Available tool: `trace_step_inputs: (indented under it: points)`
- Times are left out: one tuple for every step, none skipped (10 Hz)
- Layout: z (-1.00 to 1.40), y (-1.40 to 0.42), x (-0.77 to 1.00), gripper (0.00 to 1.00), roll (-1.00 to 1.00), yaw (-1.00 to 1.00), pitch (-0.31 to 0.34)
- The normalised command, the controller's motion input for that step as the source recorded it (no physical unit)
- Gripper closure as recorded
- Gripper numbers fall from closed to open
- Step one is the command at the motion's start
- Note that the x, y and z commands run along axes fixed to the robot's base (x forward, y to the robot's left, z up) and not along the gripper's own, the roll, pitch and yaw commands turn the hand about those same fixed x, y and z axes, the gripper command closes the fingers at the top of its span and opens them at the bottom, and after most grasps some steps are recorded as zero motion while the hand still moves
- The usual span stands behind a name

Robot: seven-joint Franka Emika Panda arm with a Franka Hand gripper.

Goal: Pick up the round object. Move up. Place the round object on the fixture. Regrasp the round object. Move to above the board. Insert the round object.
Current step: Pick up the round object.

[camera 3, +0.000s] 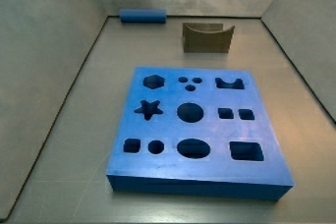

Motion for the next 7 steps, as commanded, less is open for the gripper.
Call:
trace_step_inputs:
  points:
    - [-0.13,0.48,-0.02,0.00,0.00,-0.50,0.060]
    - [-0.11,0.42,0.00,0.00,0.00,-0.55,0.050]
    - [-0.09,0.31,0.00,0.00,0.00,-0.66,0.044]
    - [-0.07,0.22,0.00,0.00,0.00,-0.76,0.036]
    - [-0.08,0.08,0.00,0.00,0.00,-0.90,0.034]
    - [-0.06,0.04,0.00,0.00,0.00,-0.94,0.023]
    - [-0.08,0.01,0.00,0.00,0.00,-0.96,0.020]
